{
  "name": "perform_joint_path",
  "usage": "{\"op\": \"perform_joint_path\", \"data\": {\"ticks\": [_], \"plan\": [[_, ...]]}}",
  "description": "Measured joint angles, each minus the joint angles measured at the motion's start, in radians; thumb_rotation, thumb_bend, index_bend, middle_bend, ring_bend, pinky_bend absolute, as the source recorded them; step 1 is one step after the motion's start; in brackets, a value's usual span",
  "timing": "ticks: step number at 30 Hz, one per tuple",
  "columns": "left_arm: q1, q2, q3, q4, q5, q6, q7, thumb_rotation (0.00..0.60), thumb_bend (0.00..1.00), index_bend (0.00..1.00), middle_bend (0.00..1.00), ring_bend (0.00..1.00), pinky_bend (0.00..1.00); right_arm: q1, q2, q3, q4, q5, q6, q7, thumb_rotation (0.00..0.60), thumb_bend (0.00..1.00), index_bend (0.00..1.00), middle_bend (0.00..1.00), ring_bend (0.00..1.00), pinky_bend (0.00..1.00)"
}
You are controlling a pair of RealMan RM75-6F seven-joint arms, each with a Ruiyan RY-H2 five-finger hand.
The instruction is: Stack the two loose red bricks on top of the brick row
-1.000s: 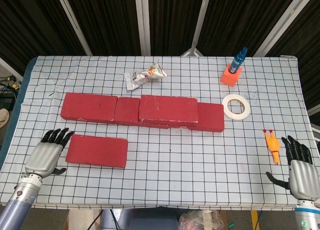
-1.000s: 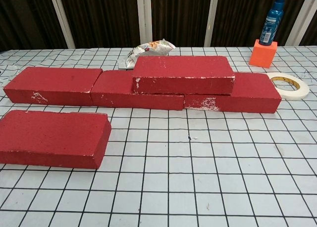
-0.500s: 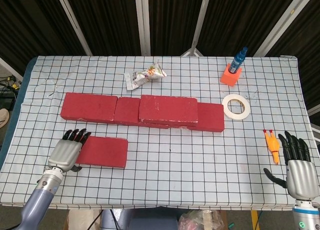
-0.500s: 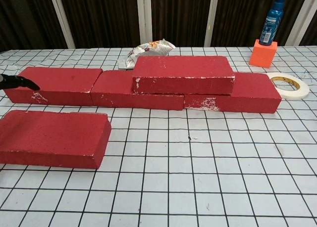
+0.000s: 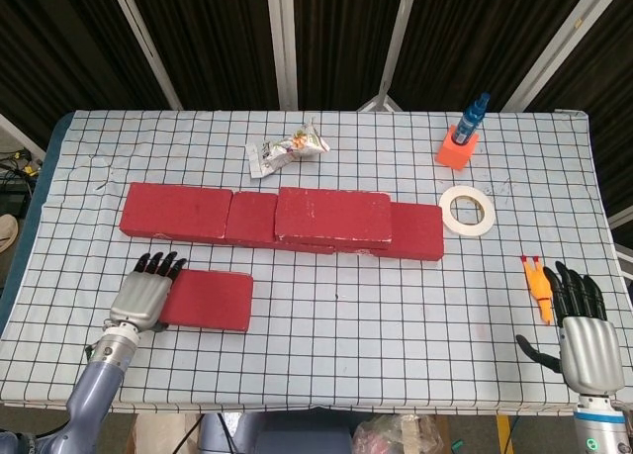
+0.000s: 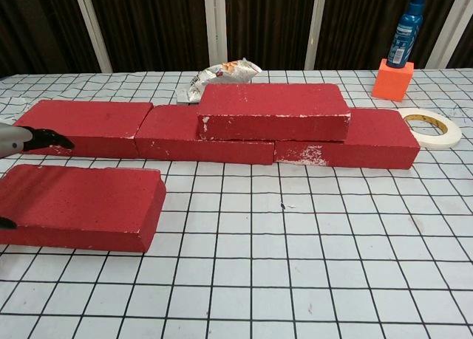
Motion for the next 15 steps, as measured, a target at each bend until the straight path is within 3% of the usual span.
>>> {"op": "perform_joint_path", "data": {"ticks": [10,15], "plan": [[-0.028,-0.026,0.018,0.051,-0.014,-0.017,-0.025,0.6,0.0,0.0,0.0,0.0,0.0,-0.002,-0.007,0.003,-0.009,0.006,-0.009,-0.019,0.6,0.18,0.0,0.0,0.0,0.0],[-0.045,-0.035,0.025,0.07,-0.03,-0.024,-0.023,0.6,0.0,0.0,0.0,0.0,0.05,-0.001,-0.01,0.004,-0.012,0.009,-0.017,-0.025,0.6,0.18,0.0,0.0,0.0,0.0]]}}
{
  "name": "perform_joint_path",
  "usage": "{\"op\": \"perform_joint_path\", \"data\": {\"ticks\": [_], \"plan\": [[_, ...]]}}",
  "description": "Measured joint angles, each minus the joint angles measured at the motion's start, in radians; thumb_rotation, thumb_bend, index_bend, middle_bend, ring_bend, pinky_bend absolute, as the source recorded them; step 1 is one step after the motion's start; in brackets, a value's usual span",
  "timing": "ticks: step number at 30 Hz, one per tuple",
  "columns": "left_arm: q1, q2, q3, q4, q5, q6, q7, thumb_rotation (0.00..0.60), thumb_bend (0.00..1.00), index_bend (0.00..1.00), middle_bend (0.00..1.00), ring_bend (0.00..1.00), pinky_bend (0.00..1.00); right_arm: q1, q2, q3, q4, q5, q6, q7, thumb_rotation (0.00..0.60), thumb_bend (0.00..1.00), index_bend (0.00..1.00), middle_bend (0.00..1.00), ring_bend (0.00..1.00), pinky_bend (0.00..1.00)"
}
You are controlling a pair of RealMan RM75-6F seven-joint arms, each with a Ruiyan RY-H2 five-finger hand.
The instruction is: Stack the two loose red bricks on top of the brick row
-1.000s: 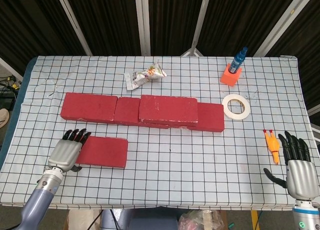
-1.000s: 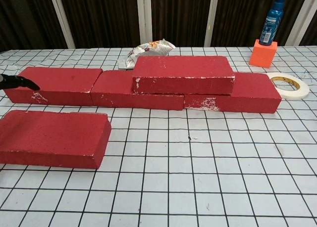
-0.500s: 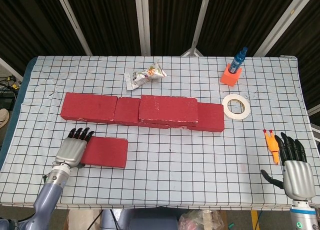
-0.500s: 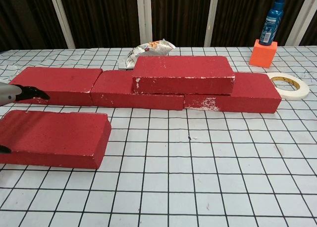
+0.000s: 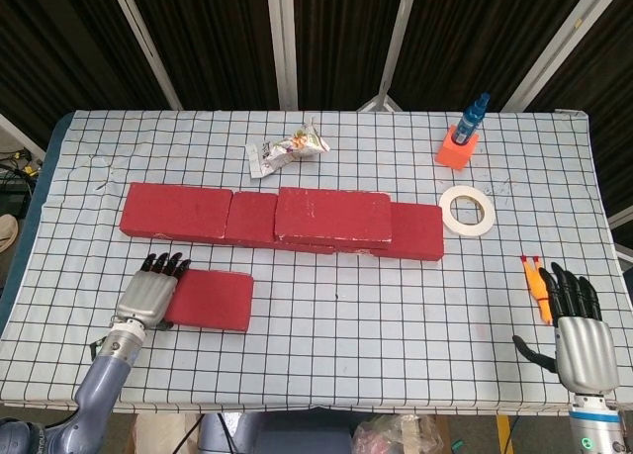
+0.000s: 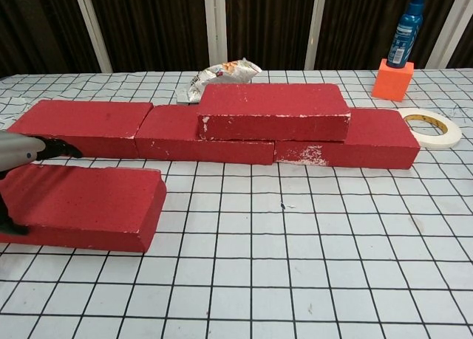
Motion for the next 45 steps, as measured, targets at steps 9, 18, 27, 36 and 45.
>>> {"op": "perform_joint_path", "data": {"ticks": [9,18,27,36,45], "plan": [[-0.015,-0.015,0.013,0.027,0.002,0.002,-0.008,0.6,0.0,0.01,0.07,0.0,0.07,-0.003,0.003,0.0,-0.017,0.011,-0.009,-0.01,0.6,0.18,0.0,0.0,0.0,0.0],[-0.03,-0.015,0.019,0.021,-0.012,0.01,0.001,0.6,0.0,0.06,0.12,0.0,0.07,-0.006,0.005,0.002,-0.024,0.016,-0.012,-0.011,0.6,0.18,0.0,0.0,0.0,0.0],[-0.039,-0.014,0.02,0.009,-0.008,0.036,0.011,0.6,0.0,0.13,0.16,0.0,0.07,-0.007,0.009,0.003,-0.027,0.02,-0.019,-0.008,0.6,0.18,0.0,0.0,0.0,0.0],[-0.048,-0.017,0.018,0.012,-0.036,0.044,0.017,0.6,0.0,0.09,0.1,0.0,0.07,-0.007,0.012,0.004,-0.031,0.027,-0.026,-0.006,0.6,0.18,0.0,0.0,0.0,0.0],[-0.061,-0.01,0.025,-0.001,-0.069,0.038,0.028,0.6,0.0,0.03,0.0,0.0,0.07,-0.007,0.015,0.004,-0.033,0.025,-0.029,0.0,0.6,0.18,0.0,0.0,0.0,0.0]]}}
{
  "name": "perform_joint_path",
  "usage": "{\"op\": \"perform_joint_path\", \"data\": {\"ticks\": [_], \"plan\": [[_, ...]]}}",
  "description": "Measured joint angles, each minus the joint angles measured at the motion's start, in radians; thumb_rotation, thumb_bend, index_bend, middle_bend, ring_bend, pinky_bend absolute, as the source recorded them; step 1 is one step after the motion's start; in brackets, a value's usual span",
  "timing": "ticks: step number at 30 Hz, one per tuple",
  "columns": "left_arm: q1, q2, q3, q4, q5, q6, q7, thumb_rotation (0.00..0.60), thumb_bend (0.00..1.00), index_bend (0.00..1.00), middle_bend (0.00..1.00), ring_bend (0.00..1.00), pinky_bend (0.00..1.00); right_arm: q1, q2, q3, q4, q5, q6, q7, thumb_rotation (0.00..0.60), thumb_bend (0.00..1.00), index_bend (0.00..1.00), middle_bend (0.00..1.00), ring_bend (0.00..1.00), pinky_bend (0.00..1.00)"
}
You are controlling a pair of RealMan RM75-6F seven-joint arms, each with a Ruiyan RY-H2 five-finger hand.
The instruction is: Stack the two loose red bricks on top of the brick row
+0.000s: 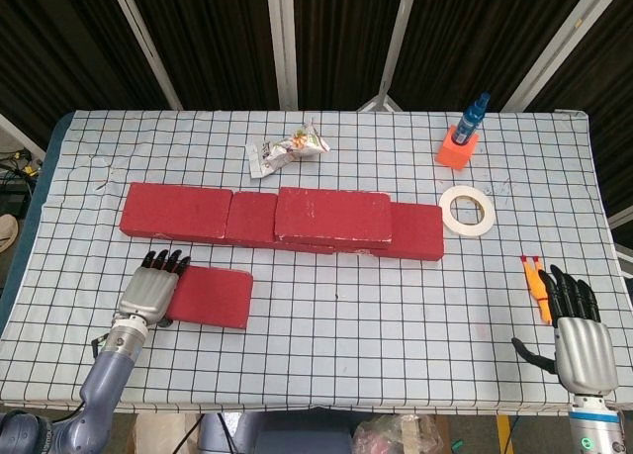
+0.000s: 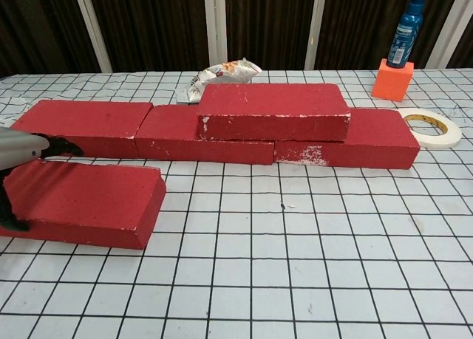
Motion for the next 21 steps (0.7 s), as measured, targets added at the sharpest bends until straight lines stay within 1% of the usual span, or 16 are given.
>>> {"op": "perform_joint_path", "data": {"ticks": [3,10,18,21], "plan": [[-0.006,0.001,0.002,-0.004,-0.011,0.001,0.009,0.6,0.0,0.03,0.0,0.0,0.07,-0.001,0.001,0.001,-0.001,0.002,0.0,0.001,0.6,0.18,0.0,0.0,0.0,0.0],[-0.018,0.0,0.004,-0.009,-0.026,0.009,0.023,0.6,0.0,0.03,0.09,0.0,0.07,-0.003,0.001,0.004,-0.001,0.004,0.005,0.002,0.6,0.18,0.0,0.0,0.0,0.0],[-0.033,-0.007,0.004,-0.001,-0.051,0.008,0.032,0.6,0.0,0.03,0.1,0.0,0.07,-0.003,0.002,0.004,-0.006,0.012,-0.002,-0.003,0.6,0.18,0.0,0.0,0.0,0.0],[-0.037,-0.01,0.005,0.003,-0.055,0.007,0.032,0.6,0.0,0.05,0.13,0.0,0.07,-0.004,0.003,0.005,-0.008,0.015,-0.001,-0.004,0.6,0.18,0.0,0.0,0.0,0.0]]}}
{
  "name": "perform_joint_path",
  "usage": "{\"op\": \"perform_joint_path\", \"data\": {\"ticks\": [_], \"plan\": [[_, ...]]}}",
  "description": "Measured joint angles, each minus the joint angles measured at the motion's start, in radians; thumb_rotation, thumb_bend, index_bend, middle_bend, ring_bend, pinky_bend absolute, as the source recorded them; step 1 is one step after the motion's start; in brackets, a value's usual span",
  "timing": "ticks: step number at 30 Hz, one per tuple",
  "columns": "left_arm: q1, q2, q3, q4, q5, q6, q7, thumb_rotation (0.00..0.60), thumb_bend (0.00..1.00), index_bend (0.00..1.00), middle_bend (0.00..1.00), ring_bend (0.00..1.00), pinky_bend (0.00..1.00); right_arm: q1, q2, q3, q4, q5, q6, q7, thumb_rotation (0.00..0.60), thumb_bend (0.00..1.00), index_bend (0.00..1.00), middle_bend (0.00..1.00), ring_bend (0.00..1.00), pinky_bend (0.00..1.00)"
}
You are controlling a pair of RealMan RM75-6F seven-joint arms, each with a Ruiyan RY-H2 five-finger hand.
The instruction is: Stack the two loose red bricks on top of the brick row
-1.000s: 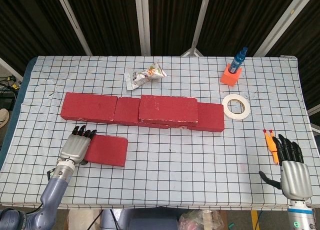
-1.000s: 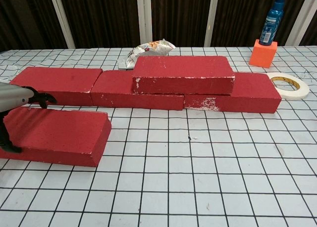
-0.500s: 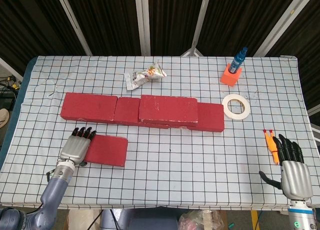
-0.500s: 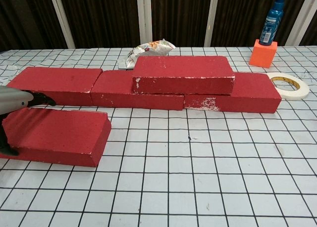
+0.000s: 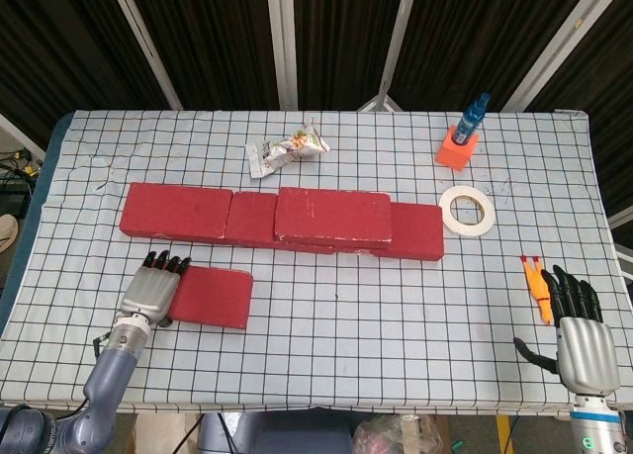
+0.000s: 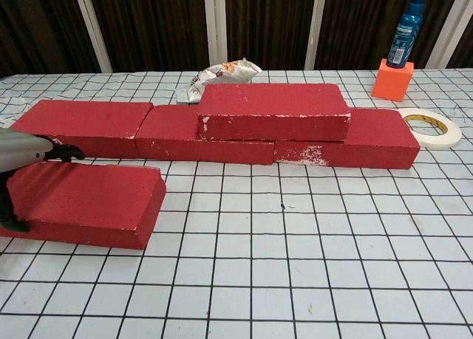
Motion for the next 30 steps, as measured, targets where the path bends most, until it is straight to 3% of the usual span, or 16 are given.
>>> {"op": "perform_joint_path", "data": {"ticks": [9,19,26,30], "plan": [[-0.004,-0.006,0.004,0.008,-0.001,0.011,0.0,0.6,0.0,0.21,0.23,0.0,0.07,0.003,-0.001,-0.001,-0.001,0.001,-0.008,-0.004,0.6,0.18,0.0,0.0,0.0,0.0],[-0.008,0.007,0.0,-0.005,0.0,0.011,-0.014,0.6,0.0,0.25,0.25,0.0,0.07,0.003,-0.001,-0.001,-0.003,0.003,-0.011,-0.004,0.6,0.18,0.0,0.0,0.0,0.0],[-0.028,0.099,-0.031,-0.108,0.001,-0.031,-0.049,0.6,0.0,0.24,0.23,0.0,0.08,0.003,-0.001,0.0,-0.003,0.008,-0.012,-0.005,0.6,0.18,0.0,0.0,0.0,0.0],[-0.077,0.194,-0.07,-0.182,-0.064,-0.058,-0.042,0.6,0.0,0.25,0.23,0.0,0.09,0.004,-0.001,0.004,-0.003,0.016,-0.013,-0.005,0.6,0.18,0.0,0.0,0.0,0.0]]}}
